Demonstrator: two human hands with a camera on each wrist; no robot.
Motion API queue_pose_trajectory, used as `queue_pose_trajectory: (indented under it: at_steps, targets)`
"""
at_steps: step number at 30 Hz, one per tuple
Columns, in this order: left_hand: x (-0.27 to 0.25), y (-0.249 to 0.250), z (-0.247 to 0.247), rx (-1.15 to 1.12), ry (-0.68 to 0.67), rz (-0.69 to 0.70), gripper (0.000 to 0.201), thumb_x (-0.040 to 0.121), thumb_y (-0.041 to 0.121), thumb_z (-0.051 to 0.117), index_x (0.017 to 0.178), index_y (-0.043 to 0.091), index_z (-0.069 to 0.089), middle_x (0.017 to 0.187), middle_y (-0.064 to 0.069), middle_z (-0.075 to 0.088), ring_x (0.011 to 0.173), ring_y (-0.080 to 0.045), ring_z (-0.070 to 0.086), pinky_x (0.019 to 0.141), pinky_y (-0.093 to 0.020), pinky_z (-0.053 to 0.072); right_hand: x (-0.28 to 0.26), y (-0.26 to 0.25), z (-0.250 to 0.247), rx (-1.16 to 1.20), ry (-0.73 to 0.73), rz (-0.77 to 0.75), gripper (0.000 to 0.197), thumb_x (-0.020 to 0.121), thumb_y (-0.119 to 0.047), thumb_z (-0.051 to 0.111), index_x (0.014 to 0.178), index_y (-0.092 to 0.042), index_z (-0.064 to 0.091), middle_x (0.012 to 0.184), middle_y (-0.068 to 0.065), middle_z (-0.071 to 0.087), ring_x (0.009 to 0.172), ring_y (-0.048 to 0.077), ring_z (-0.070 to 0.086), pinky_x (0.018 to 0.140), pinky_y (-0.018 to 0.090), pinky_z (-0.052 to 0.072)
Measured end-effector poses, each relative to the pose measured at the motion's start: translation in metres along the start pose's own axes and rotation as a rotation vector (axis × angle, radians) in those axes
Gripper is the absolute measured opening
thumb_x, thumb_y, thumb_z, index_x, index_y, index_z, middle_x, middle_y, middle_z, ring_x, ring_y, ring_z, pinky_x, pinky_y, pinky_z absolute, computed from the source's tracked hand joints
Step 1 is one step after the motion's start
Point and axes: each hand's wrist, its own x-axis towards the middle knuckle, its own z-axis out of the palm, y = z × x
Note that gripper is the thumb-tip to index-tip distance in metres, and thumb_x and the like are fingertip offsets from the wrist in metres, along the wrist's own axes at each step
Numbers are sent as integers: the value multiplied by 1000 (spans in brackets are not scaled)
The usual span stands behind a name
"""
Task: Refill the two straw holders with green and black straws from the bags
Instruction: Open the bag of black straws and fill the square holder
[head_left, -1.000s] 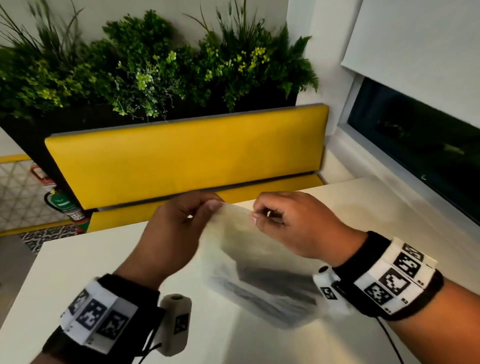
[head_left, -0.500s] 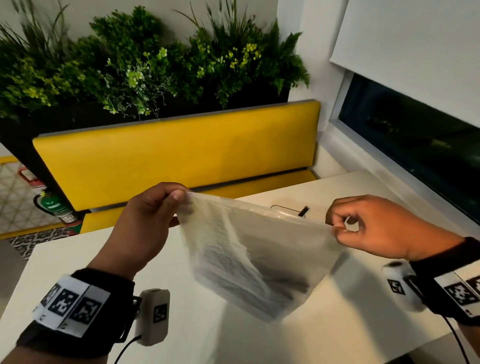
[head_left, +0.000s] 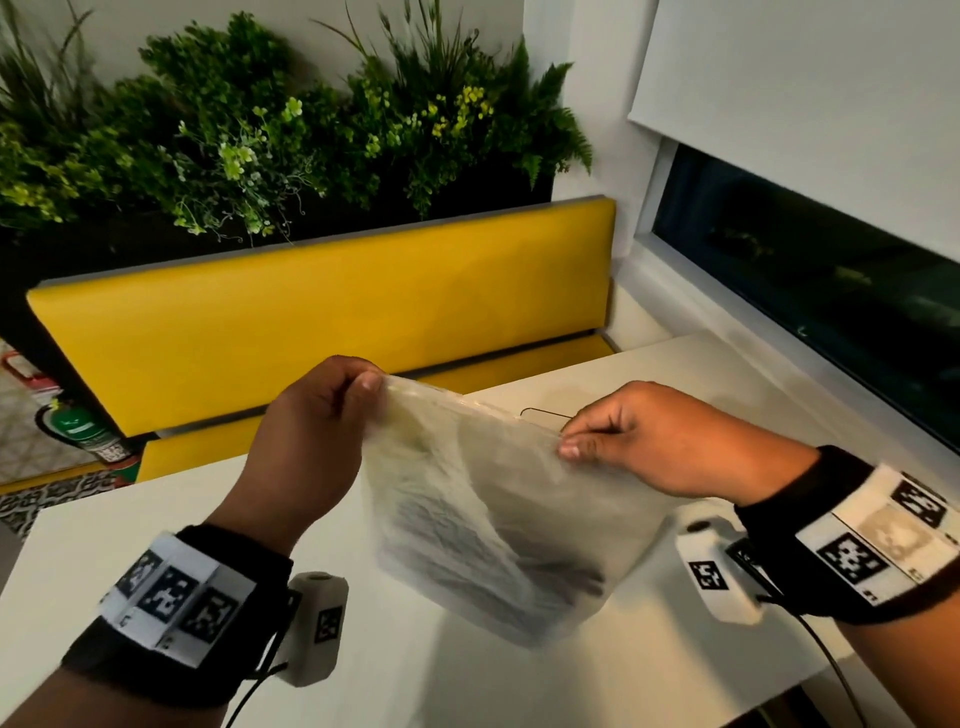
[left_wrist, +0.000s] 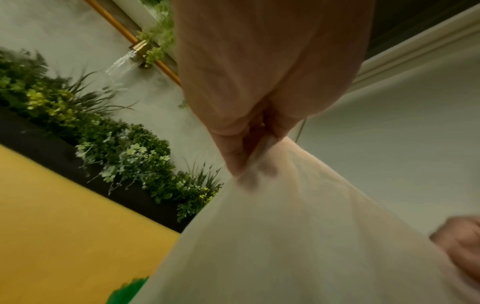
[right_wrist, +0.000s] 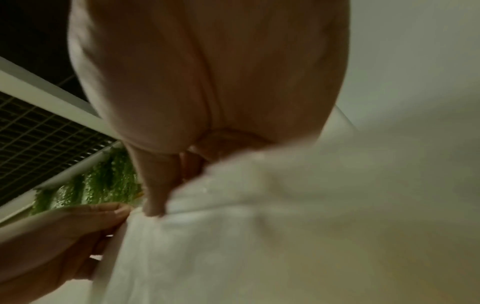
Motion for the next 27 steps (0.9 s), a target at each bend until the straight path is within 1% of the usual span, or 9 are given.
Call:
queue_pose_trajectory:
  at_steps: [2, 5, 8, 11, 14, 16, 21, 24, 27]
  targets:
    - [-5, 10, 3, 254, 106, 325, 18, 99, 26, 55, 107, 16, 67, 106, -5, 66, 96, -26, 62, 84, -42, 51, 3, 2, -2, 77, 78, 22, 9, 80, -34, 76, 86, -27, 79, 82, -16, 76, 80, 3, 70, 81, 29, 54]
    - [-23, 29, 27, 528, -78, 771, 31, 92, 40, 65, 116, 21, 71, 110, -5, 68, 103, -29, 62, 86, -45, 42, 6, 4, -4, 192, 110, -21, 24, 61, -37, 82, 75, -18, 77, 76, -4, 76, 79, 17, 72, 79, 39, 55]
    - [-25, 22, 44, 639, -230, 794, 31, 91, 39, 66, 118, 25, 68, 101, 3, 68, 93, -27, 64, 85, -45, 43, 6, 6, -4, 275, 63, -39, 28, 59, -31, 83, 75, -9, 75, 77, 4, 77, 81, 23, 73, 80, 34, 55]
    - [-23, 17, 41, 552, -133, 851, 13, 93, 28, 68, 103, 23, 74, 90, 3, 68, 82, -26, 64, 79, -44, 43, 4, 10, -3, 317, 70, -29, 31, 65, -33, 80, 80, -7, 74, 81, 7, 76, 78, 19, 70, 77, 34, 55]
    - [-30, 16, 36, 479, -73, 909, 17, 90, 21, 72, 107, 20, 77, 96, 0, 72, 85, -27, 67, 80, -44, 44, 1, 13, -5, 437, 104, 33, 27, 78, -28, 73, 85, -2, 68, 73, 5, 70, 67, 11, 67, 65, 23, 53]
    - [-34, 17, 29, 453, -102, 944, 20, 88, 18, 74, 108, 18, 77, 101, -3, 73, 89, -28, 68, 83, -45, 45, -1, 16, -6, 402, 191, 76, 23, 88, -28, 67, 86, -6, 62, 70, 5, 64, 59, 13, 59, 58, 27, 50]
    - [-62, 33, 8, 479, -484, 1017, 16, 97, 26, 59, 104, 25, 74, 75, 6, 67, 65, -18, 61, 82, -35, 53, -5, 26, -6, -124, 473, 88, 19, 95, -46, 52, 84, -30, 50, 71, -2, 64, 63, 16, 60, 61, 39, 50]
    - [-75, 45, -1, 515, -672, 944, 17, 97, 36, 55, 96, 33, 71, 61, 11, 60, 52, -12, 53, 70, -27, 53, -8, 21, 0, -178, 503, 53, 13, 95, -46, 53, 90, -34, 51, 72, -6, 63, 66, 13, 57, 62, 37, 49]
    - [-74, 56, 1, 604, -709, 845, 28, 96, 50, 46, 88, 36, 69, 65, 13, 64, 51, -10, 56, 62, -26, 53, -10, 13, 5, -126, 454, -7, 9, 93, -43, 57, 92, -36, 51, 73, -9, 63, 64, 12, 58, 60, 37, 49]
